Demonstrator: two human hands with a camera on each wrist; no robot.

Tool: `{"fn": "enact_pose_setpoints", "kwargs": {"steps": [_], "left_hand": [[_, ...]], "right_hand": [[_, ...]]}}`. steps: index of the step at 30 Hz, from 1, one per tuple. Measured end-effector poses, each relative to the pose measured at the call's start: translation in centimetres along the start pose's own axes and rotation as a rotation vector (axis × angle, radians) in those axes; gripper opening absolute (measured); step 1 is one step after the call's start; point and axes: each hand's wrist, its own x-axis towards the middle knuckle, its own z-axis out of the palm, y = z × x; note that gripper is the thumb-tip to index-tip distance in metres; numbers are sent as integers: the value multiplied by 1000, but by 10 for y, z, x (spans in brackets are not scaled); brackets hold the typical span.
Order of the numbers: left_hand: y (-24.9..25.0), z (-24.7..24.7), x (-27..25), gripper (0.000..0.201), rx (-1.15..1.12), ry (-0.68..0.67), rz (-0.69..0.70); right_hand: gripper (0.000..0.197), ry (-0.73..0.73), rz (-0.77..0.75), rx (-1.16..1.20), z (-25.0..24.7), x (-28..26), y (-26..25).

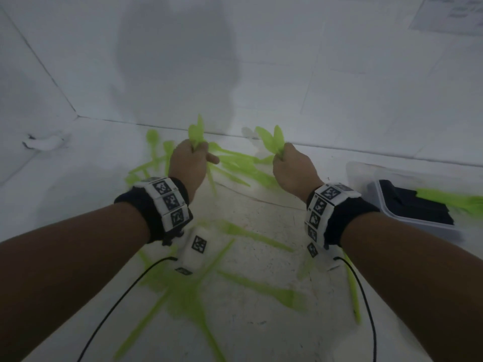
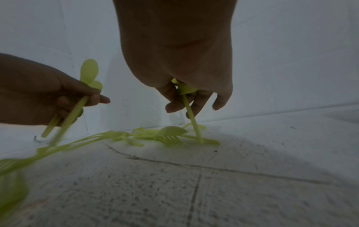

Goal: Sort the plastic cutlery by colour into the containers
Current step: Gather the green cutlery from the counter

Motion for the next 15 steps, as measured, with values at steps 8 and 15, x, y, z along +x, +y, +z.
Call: {"fn": "enact_pose_setpoints", "kwargs": {"steps": [8, 15], "left_hand": [[-19, -67, -20, 30, 48, -217, 101], [-48, -121, -35, 29, 62, -292, 66]], "right_hand": [[19, -118, -236, -258, 33, 8, -25], [19, -161, -180, -482, 47, 16, -39]]}}
